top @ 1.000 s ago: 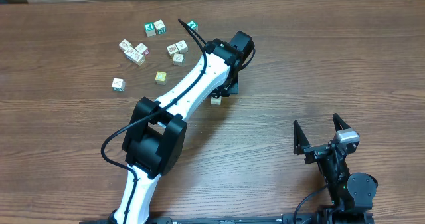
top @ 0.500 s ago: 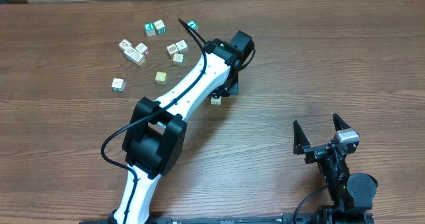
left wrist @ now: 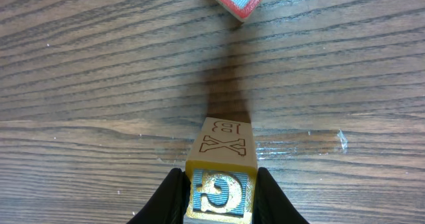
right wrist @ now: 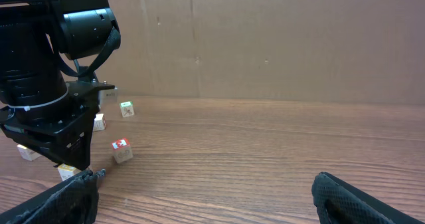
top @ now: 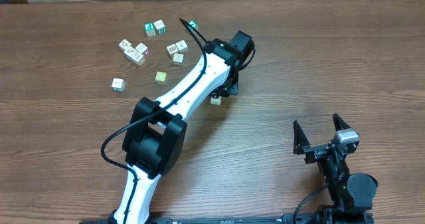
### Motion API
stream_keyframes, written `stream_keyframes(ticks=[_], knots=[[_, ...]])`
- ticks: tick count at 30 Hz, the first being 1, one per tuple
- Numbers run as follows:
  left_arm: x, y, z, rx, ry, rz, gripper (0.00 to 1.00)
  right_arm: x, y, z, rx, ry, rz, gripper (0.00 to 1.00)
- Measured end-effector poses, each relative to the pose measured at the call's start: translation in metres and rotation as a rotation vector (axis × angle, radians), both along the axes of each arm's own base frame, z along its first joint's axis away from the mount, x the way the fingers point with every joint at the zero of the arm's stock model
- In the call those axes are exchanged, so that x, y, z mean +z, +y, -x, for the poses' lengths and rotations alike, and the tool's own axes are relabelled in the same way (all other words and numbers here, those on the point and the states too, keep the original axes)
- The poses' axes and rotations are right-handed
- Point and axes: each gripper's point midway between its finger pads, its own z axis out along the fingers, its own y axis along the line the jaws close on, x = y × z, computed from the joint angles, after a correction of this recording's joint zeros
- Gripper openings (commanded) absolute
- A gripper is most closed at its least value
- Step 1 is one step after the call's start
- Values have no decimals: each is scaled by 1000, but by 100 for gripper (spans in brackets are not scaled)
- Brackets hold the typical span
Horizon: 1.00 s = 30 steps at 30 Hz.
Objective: Form a tower
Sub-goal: 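Lower the yellow block onto the B block and align it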
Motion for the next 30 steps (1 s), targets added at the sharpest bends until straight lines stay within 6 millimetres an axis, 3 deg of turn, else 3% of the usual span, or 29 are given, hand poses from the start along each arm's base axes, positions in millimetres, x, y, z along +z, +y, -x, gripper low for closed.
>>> stream_keyframes(ticks=[13,30], knots=[[11,-4,-5,-27,-15,11,10,0,0,0,0,-1,0,100],[11,0,1,-28,10,-5,12,0,0,0,0,0,0,100]])
